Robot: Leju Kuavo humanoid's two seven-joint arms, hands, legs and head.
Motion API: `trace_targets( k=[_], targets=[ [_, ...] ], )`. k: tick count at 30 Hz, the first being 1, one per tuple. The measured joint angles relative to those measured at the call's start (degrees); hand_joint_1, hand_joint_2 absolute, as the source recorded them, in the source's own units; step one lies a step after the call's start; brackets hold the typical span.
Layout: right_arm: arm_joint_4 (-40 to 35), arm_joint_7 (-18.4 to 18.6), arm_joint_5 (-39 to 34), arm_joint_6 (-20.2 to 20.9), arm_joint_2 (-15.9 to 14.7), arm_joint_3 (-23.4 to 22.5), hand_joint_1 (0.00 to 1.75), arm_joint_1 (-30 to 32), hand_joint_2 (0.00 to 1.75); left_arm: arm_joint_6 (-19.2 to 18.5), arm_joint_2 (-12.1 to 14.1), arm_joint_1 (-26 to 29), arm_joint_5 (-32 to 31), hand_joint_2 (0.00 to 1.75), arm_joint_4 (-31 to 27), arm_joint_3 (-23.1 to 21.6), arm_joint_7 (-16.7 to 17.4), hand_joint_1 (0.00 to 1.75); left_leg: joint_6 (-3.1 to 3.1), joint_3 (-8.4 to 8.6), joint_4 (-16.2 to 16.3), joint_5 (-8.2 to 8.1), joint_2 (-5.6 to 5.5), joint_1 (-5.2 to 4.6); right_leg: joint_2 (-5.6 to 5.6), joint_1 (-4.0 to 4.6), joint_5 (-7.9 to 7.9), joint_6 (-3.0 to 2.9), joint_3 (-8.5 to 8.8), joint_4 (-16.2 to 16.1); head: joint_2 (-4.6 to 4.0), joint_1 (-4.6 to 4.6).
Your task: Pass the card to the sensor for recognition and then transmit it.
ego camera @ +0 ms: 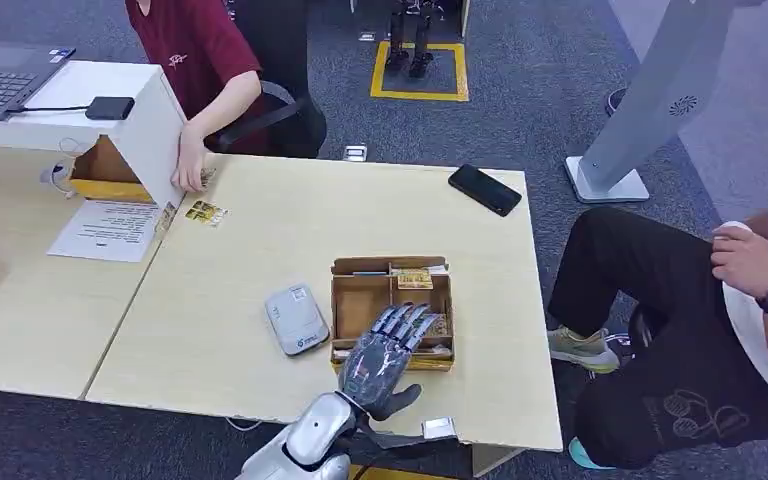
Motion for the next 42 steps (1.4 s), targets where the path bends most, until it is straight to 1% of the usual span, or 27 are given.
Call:
trace_targets(
  k=[3, 4, 10, 14, 42],
  targets=[
    [0.00, 0.00, 0.00, 0.02, 0.00, 0.00, 0.00, 0.00, 0.00, 0.00, 0.00, 0.00, 0.00, 1.75, 0.02, 0.00, 0.00, 0.00, 0.00, 0.00, 0.00, 0.00, 0.00, 0.00, 0.00, 0.00, 0.00, 0.00, 0.00, 0.00, 0.00, 0.00],
    [0.00, 0.00, 0.00, 0.02, 0.00, 0.00, 0.00, 0.00, 0.00, -0.13, 0.00, 0.00, 0.02, 1.75, 0.04, 0.00, 0.00, 1.75, 0.00, 0.00, 0.00, 0.00, 0.00, 0.00, 0.00, 0.00, 0.00, 0.00, 0.00, 0.00, 0.00, 0.00],
    [0.00, -0.11, 0.00, -0.02, 0.00, -0.02, 0.00, 0.00, 0.00, -1.57, 0.00, -0.05, 0.70, 1.75, 0.39, -0.02, -0.09, 1.75, 0.00, 0.00, 0.00, 0.00, 0.00, 0.00, 0.00, 0.00, 0.00, 0.00, 0.00, 0.00, 0.00, 0.00],
    [0.00, -0.11, 0.00, -0.09, 0.00, -0.07, 0.00, -0.01, 0.00, -2.01, 0.00, -0.06, 2.25, 1.75, 0.46, -0.02, -1.22, 1.75, 0.00, 0.00, 0.00, 0.00, 0.00, 0.00, 0.00, 0.00, 0.00, 0.00, 0.00, 0.00, 0.00, 0.00],
    [0.00, -0.44, -0.02, -0.07, 0.00, -0.17, 0.00, -0.01, 0.00, -2.60, -0.28, -0.77, 3.52, 1.75, 0.46, -0.02, -1.60, 1.75, 0.00, 0.01, 0.00, 0.00, 0.00, 0.00, 0.00, 0.00, 0.00, 0.00, 0.02, 0.00, 0.00, 0.00]
  ],
)
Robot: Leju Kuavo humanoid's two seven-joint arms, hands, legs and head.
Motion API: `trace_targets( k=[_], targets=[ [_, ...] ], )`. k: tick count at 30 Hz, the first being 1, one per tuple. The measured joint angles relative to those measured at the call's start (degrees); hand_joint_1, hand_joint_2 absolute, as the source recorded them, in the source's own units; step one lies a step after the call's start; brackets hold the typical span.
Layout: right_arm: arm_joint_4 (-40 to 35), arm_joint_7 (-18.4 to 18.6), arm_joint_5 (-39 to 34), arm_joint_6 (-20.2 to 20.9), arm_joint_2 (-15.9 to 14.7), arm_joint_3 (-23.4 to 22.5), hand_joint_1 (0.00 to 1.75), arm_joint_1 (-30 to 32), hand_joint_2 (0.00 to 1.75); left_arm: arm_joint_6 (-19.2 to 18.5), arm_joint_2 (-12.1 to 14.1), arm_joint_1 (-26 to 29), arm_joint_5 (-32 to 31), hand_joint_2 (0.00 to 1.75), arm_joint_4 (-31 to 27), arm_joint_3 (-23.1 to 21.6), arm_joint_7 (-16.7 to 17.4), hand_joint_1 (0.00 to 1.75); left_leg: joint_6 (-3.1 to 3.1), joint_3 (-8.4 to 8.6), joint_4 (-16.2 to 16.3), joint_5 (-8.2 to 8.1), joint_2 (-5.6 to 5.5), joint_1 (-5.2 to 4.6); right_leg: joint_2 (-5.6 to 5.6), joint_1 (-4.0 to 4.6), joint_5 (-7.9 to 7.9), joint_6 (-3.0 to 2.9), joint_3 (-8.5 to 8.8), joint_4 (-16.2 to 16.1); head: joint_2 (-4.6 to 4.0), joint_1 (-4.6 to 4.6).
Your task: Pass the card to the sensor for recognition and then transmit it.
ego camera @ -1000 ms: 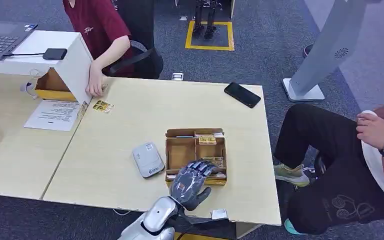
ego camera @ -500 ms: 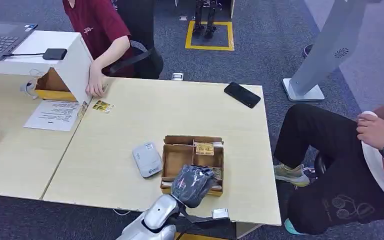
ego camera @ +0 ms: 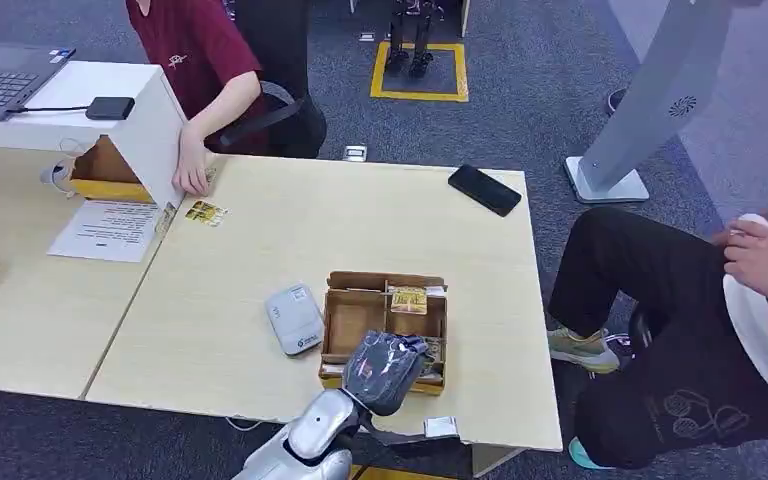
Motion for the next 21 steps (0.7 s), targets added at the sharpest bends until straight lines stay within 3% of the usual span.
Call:
trace_targets(
  k=[12, 21],
  targets=[
    [0.00, -0.26, 0.00, 0.04, 0.00, -0.11, 0.00, 0.00, 0.00, -0.09, 0.37, 0.03, 5.18, 1.75, -1.03, 0.02, -3.76, 1.75, 0.00, 0.00, 0.00, 0.00, 0.00, 0.00, 0.00, 0.00, 0.00, 0.00, 0.01, 0.00, 0.00, 0.00],
    [0.00, -0.37, 0.02, 0.00, 0.00, -0.28, 0.00, 0.00, 0.00, -2.03, 3.89, 0.11, 8.07, 1.75, -8.77, 0.55, -4.81, 1.75, 0.00, -0.01, -0.01, 0.00, -0.01, 0.01, 0.00, 0.01, 0.00, 0.00, -0.01, 0.01, 0.00, 0.02]
  ],
)
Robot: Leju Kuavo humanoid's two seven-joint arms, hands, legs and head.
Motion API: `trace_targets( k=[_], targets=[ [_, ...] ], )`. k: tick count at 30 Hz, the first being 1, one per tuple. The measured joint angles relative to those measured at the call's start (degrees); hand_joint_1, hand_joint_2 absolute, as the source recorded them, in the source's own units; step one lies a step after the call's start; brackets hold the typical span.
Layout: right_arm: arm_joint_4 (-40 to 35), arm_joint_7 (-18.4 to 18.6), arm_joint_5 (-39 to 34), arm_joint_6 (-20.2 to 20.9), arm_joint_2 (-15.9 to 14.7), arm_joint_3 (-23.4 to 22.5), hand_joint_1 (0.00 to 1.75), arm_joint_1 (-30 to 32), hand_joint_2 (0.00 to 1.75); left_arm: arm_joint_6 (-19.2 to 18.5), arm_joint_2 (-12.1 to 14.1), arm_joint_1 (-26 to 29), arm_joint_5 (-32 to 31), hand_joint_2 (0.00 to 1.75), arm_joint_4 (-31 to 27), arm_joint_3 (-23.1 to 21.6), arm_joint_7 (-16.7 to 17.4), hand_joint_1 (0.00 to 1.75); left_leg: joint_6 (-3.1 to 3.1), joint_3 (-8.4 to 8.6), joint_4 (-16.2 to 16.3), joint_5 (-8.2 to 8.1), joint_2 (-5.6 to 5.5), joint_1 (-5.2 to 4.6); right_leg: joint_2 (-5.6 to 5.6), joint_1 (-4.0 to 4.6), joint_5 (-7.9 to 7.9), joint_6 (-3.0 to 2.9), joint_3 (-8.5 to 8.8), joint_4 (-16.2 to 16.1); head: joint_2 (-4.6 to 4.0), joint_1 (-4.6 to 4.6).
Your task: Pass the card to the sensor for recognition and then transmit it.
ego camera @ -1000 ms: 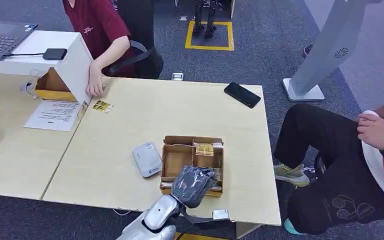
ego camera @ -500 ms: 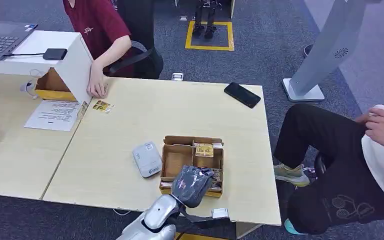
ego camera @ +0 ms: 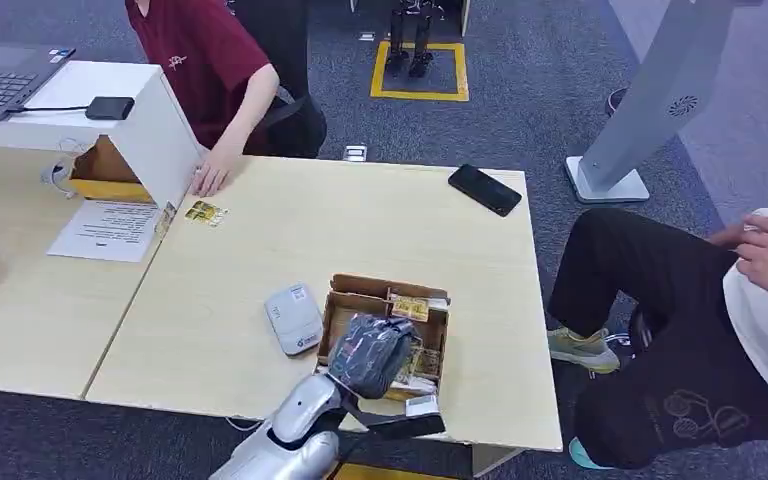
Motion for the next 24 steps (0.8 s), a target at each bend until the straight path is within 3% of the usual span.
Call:
trace_targets(
  k=[9, 24],
  targets=[
    [0.00, -0.06, 0.00, -0.11, 0.00, -0.11, 0.00, 0.00, 0.00, -0.37, 2.01, 0.21, 0.92, 1.75, -3.87, 0.96, -0.09, 1.75, 0.00, 0.00, 0.00, 0.00, 0.00, -0.01, 0.00, -0.01, 0.00, 0.00, 0.01, 0.00, 0.00, -0.02],
    [0.00, -0.22, 0.00, -0.09, 0.00, -0.22, 0.00, 0.00, 0.00, 0.66, 3.21, 0.70, 1.73, 1.75, -4.85, 2.73, -0.09, 1.75, 0.00, 0.00, 0.00, 0.00, 0.00, 0.00, 0.00, 0.00, 0.00, 0.00, 0.00, 0.00, 0.00, -0.02]
  ],
)
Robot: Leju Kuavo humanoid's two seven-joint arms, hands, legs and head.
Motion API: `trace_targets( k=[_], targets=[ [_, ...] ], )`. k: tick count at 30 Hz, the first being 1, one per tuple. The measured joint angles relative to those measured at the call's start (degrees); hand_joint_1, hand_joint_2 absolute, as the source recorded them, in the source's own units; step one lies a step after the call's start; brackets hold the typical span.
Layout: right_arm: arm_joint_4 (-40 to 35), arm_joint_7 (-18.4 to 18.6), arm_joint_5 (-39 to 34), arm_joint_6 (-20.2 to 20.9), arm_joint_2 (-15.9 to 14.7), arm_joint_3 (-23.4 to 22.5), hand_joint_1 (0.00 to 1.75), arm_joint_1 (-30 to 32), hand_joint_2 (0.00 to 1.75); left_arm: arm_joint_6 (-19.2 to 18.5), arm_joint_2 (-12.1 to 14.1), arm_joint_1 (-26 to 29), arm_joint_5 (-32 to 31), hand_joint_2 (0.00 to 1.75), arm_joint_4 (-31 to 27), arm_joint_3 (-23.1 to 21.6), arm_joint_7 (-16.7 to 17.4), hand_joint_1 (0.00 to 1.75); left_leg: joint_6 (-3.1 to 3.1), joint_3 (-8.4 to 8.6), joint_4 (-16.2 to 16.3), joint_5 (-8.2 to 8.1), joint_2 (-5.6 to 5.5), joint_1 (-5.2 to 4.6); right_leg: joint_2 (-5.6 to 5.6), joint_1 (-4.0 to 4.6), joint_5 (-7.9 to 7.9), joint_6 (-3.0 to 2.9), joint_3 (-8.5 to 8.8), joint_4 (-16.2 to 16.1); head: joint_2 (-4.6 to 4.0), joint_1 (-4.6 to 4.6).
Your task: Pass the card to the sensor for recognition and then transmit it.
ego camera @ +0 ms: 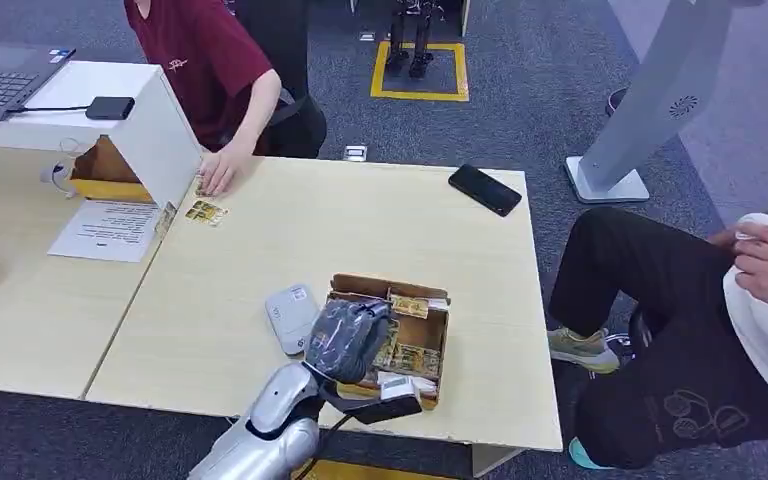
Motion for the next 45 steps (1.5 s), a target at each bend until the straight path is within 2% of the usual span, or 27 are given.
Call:
trace_targets(
  k=[4, 15, 45],
  targets=[
    [0.00, 0.00, 0.00, -0.02, 0.00, -0.15, 0.00, -0.01, 0.00, 0.87, 0.59, -0.06, 0.00, 1.75, -0.35, 1.16, 0.83, 1.75, 0.00, 0.00, 0.00, 0.00, 0.01, 0.00, 0.00, 0.00, 0.00, 0.00, 0.00, 0.00, 0.00, 0.00],
    [0.00, -0.02, 0.00, -0.04, 0.00, -0.42, 0.00, -0.01, 0.00, 1.20, 4.22, -1.08, -0.07, 1.75, -3.43, 8.15, 1.33, 1.75, -0.03, 0.00, 0.00, 0.02, 0.00, 0.01, 0.01, 0.00, 0.00, 0.00, 0.00, 0.02, 0.00, 0.00],
    [0.00, -0.04, 0.00, -0.04, 0.02, -0.90, 0.00, -0.02, 0.00, 1.18, 4.94, -1.16, -0.11, 1.75, -4.11, 9.16, 1.22, 1.75, -0.03, 0.00, 0.00, 0.02, 0.00, 0.00, 0.01, 0.00, 0.00, 0.00, 0.00, 0.02, 0.00, 0.00]
  ],
)
